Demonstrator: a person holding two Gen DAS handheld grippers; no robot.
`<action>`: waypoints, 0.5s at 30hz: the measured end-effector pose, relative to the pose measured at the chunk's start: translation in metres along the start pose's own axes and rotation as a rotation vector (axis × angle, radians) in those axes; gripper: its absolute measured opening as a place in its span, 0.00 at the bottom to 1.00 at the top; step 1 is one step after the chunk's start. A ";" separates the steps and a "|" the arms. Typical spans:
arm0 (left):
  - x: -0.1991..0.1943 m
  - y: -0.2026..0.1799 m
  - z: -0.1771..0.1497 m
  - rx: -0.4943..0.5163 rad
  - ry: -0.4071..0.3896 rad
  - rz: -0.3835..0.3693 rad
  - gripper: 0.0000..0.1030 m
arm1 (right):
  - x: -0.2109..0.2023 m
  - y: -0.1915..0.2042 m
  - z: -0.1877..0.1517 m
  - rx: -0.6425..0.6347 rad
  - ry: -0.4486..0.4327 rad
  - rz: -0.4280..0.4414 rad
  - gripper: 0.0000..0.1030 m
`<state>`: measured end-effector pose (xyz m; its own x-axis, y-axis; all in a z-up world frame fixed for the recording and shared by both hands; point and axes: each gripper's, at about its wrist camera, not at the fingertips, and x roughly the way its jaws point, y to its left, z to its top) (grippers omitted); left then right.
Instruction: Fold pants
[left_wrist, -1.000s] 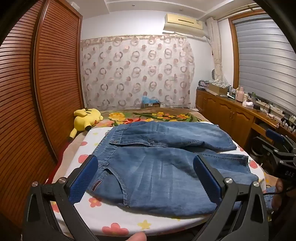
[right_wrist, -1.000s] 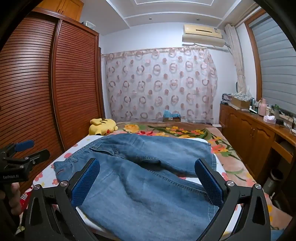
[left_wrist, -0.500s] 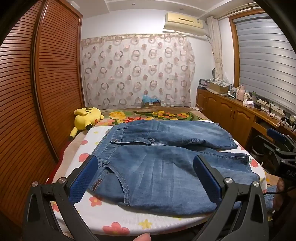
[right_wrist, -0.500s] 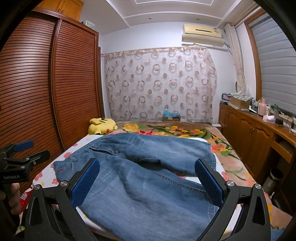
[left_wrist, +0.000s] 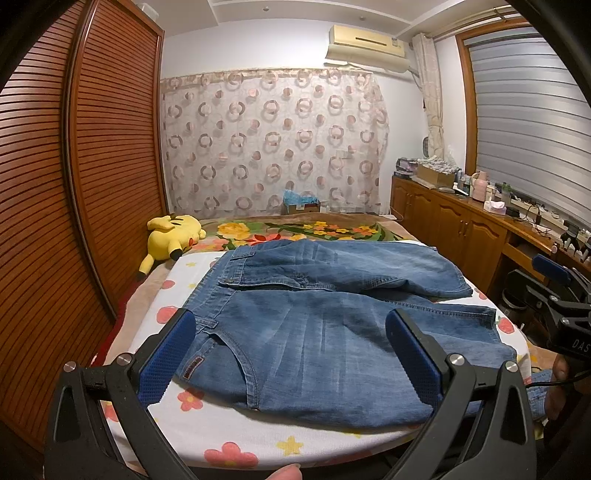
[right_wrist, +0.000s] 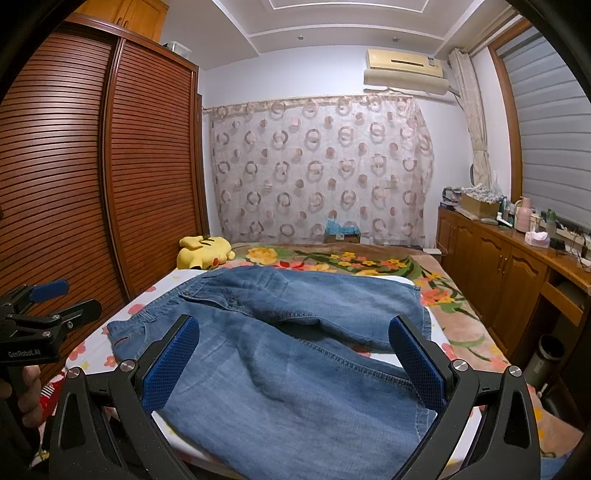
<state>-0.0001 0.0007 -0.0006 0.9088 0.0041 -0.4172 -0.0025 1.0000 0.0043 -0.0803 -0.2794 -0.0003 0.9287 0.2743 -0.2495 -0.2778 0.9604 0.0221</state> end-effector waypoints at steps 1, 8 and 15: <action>0.000 0.000 0.000 0.000 -0.001 0.000 1.00 | 0.000 -0.002 -0.002 0.000 0.000 0.000 0.99; 0.001 0.001 0.000 0.000 0.000 0.000 1.00 | 0.000 -0.001 -0.002 -0.001 -0.001 0.000 0.99; 0.000 0.000 0.000 -0.001 -0.002 0.001 1.00 | -0.001 0.000 -0.002 -0.002 -0.002 0.000 0.99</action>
<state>-0.0001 0.0010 -0.0008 0.9097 0.0051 -0.4151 -0.0037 1.0000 0.0042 -0.0813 -0.2801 -0.0019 0.9291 0.2748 -0.2474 -0.2785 0.9602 0.0206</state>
